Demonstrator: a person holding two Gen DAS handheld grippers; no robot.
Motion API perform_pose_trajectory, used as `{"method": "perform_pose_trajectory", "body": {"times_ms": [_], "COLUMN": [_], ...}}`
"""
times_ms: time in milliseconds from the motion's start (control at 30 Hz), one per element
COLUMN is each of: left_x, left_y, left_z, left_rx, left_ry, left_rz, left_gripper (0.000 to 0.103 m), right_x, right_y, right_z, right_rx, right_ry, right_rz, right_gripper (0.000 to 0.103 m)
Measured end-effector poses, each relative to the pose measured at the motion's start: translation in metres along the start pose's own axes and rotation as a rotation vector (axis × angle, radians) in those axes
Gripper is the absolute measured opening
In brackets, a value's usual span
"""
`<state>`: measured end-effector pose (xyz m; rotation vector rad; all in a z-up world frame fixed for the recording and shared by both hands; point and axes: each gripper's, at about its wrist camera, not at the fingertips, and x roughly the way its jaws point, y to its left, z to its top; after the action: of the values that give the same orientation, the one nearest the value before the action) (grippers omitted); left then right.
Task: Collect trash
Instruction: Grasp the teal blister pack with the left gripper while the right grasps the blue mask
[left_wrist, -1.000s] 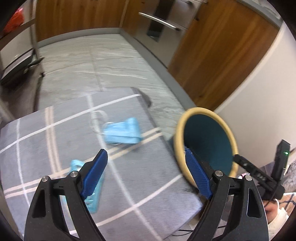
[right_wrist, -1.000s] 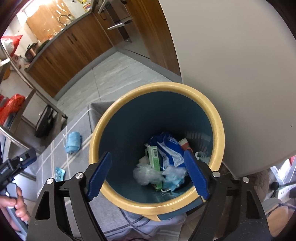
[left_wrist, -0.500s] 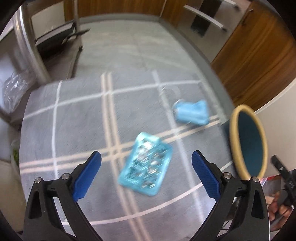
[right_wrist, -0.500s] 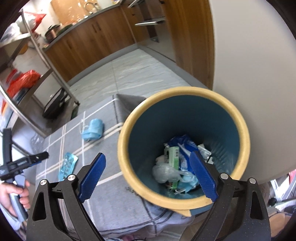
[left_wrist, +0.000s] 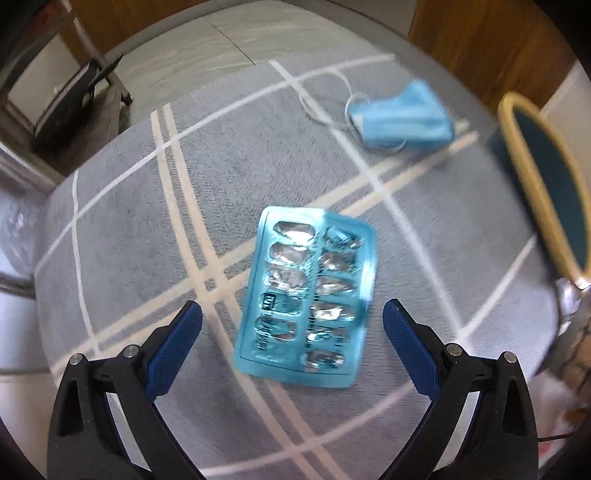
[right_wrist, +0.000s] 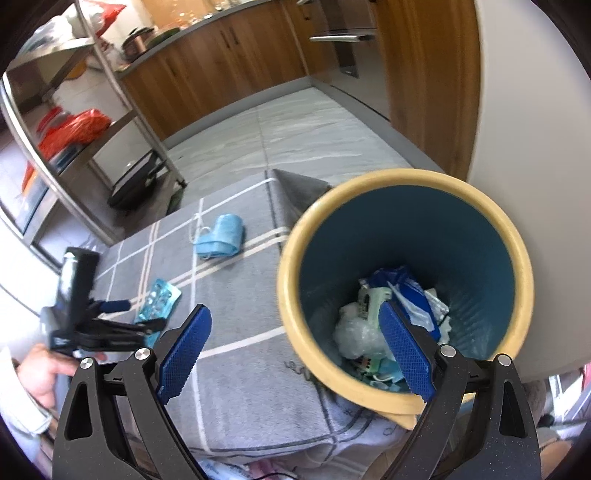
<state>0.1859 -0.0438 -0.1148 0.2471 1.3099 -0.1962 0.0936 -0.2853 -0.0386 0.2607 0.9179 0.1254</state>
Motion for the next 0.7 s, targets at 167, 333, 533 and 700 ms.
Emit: {"method": "perform_pose_trajectory", "body": {"times_ms": [167,333,533,700], "left_x": [0.0,-0.005,-0.032,-0.055], "left_y": [0.005,0.012,0.026,0.034], "left_z": [-0.002,-0.001,0.006,0.014], "left_rx": [-0.019,-0.052,-0.122,-0.205], "left_ry": [-0.013,-0.009,-0.09,-0.169], "left_rz": [-0.037,-0.061,-0.087,-0.14], "left_gripper": [0.088,0.069,0.068,0.069], "right_x": [0.01,0.032,0.064,0.093], "right_y": [0.023,0.041,0.039,0.042], "right_z": [0.011,0.025,0.037,0.051], "right_rx": [-0.078,-0.098,0.003,0.073], "right_ry": [0.01,0.049,0.107,0.135], "right_rz": [0.044,0.086,0.113,0.129], "right_gripper": [0.092,0.092,0.092,0.092]}}
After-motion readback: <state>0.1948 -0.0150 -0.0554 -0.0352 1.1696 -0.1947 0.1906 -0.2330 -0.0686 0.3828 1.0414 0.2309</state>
